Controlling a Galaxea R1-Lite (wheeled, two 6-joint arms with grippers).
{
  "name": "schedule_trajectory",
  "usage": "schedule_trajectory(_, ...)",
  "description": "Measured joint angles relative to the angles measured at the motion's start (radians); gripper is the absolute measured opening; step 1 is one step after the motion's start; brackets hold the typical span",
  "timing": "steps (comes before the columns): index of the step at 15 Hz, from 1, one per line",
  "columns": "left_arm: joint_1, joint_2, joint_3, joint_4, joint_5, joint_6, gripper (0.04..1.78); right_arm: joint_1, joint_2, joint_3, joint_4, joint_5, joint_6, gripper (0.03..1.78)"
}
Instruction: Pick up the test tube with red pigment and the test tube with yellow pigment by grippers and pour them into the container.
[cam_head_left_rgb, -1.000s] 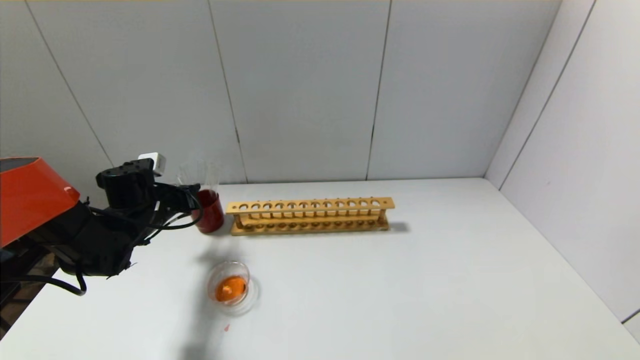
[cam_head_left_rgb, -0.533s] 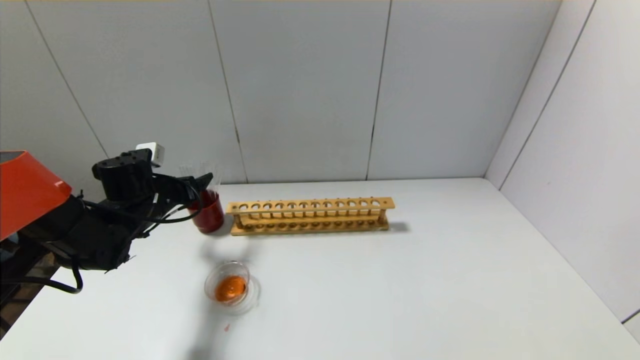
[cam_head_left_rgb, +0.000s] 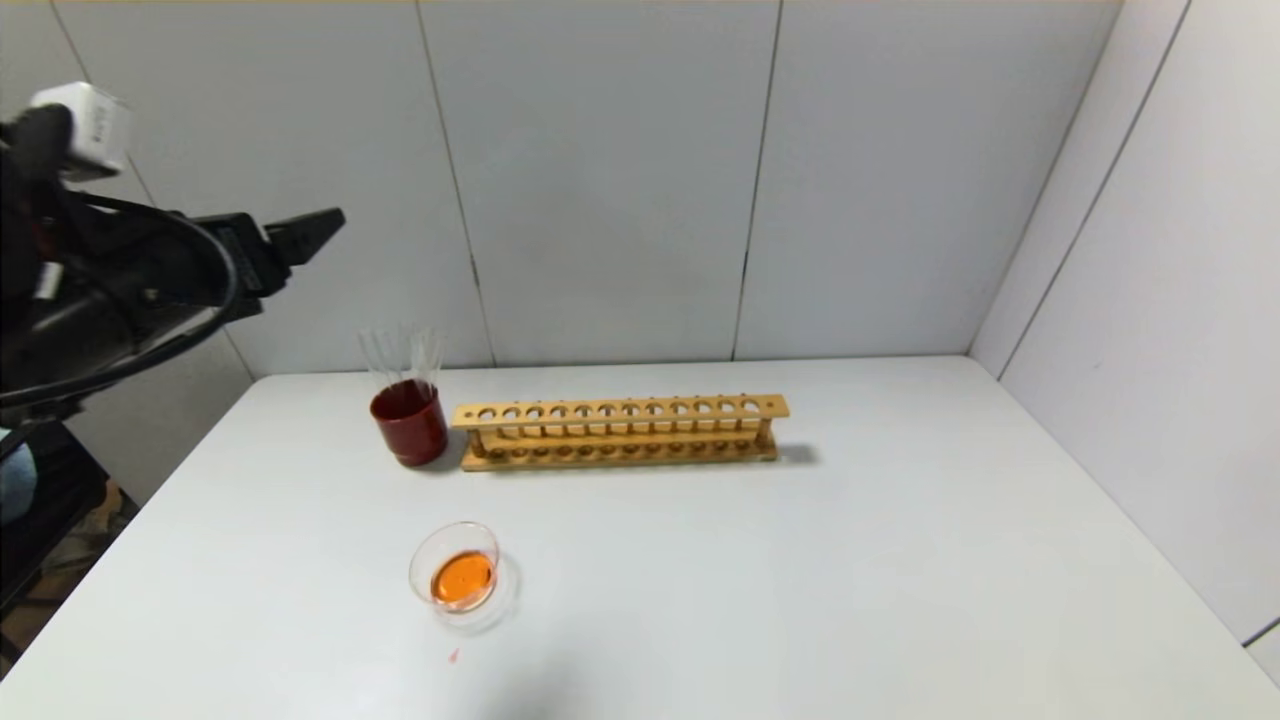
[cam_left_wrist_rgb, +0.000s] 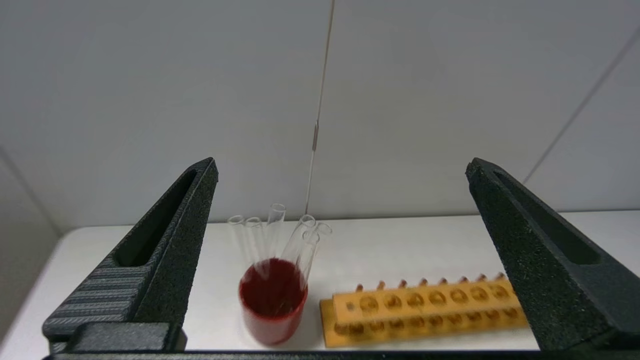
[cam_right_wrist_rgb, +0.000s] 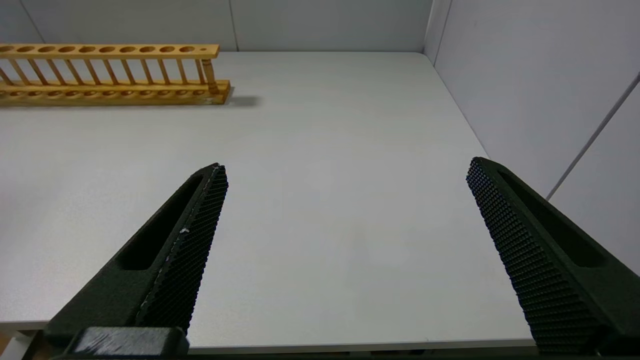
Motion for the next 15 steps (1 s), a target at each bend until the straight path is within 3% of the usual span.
schedule_trajectory(8,-0.007,-0.866,0.421,0.346,0.143,0.056,1.75,0.000,0.000,0.000,0.000,0.000,0.000,1.75)
schedule_trajectory(12,0.029,-1.211,0.565,0.393,0.076,0.083,1.75,0.000,0.000,0.000,0.000,0.000,0.000,1.75)
schedule_trajectory(15,0.042,-1.347,0.741,0.367,0.039,0.183,1.75,0.000,0.000,0.000,0.000,0.000,0.000,1.75)
